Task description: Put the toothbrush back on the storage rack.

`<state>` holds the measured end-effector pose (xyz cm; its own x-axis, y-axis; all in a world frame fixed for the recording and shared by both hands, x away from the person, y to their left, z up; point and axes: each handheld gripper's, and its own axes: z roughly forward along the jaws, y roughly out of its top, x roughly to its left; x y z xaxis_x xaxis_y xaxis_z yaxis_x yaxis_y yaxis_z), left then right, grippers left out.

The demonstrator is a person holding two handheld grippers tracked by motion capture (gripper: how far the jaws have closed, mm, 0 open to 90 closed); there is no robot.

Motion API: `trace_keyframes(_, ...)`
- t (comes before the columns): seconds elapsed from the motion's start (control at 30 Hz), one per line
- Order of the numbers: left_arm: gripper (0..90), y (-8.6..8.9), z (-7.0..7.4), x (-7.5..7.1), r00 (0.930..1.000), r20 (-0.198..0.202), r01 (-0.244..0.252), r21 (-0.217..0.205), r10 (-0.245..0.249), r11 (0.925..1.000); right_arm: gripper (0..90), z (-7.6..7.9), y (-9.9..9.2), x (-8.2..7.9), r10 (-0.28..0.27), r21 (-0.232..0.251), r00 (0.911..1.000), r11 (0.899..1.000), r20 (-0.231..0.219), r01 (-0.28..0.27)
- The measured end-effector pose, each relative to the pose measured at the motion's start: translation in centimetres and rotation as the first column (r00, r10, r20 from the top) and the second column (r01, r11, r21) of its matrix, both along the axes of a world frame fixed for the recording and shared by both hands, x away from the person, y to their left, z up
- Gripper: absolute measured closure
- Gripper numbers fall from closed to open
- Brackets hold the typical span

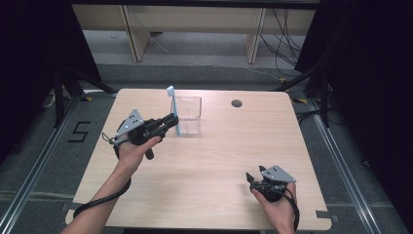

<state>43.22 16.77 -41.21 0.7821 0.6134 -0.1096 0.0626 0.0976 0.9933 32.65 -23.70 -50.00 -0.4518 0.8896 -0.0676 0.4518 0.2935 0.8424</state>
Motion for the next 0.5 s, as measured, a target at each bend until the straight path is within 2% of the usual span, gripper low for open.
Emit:
trace_keyframes(0.07,78.4,0.1,0.1,0.2,0.9999,0.003,-0.011,-0.001,0.011,0.9999,43.7,-0.1,0.2,0.0,0.005,0.021,0.9999,1.000,-0.016,-0.005)
trace_keyframes(0.2,78.3,0.1,0.3,0.7,0.9995,0.017,-0.025,0.008,0.025,0.9997,43.7,-0.1,0.2,0.0,0.003,0.019,0.9999,1.000,-0.012,-0.003)
trace_keyframes(0.3,78.3,0.1,0.5,1.1,0.9990,0.027,-0.035,0.006,0.035,0.9994,43.7,0.0,0.0,0.0,-0.002,0.002,1.0000,1.000,0.007,0.002)
trace_keyframes(0.33,78.3,0.0,0.6,1.2,0.9988,0.030,-0.038,0.004,0.038,0.9992,43.7,-0.1,0.1,0.0,-0.002,0.020,1.0000,1.000,-0.009,0.002)
trace_keyframes(0.43,78.3,0.0,0.8,1.5,0.9985,0.031,-0.046,0.005,0.046,0.9989,43.7,0.0,-0.1,0.1,-0.002,0.000,0.9998,1.000,0.022,0.002)
trace_keyframes(0.47,78.3,0.0,0.8,1.6,0.9984,0.030,-0.049,0.005,0.049,0.9988,43.7,-0.1,0.1,-0.1,-0.011,0.022,0.9999,1.000,-0.003,0.011)
trace_keyframes(0.5,78.3,0.0,0.8,1.7,0.9982,0.032,-0.051,0.005,0.051,0.9987,43.7,-0.1,0.1,-0.1,-0.013,0.025,0.9999,1.000,-0.006,0.013)
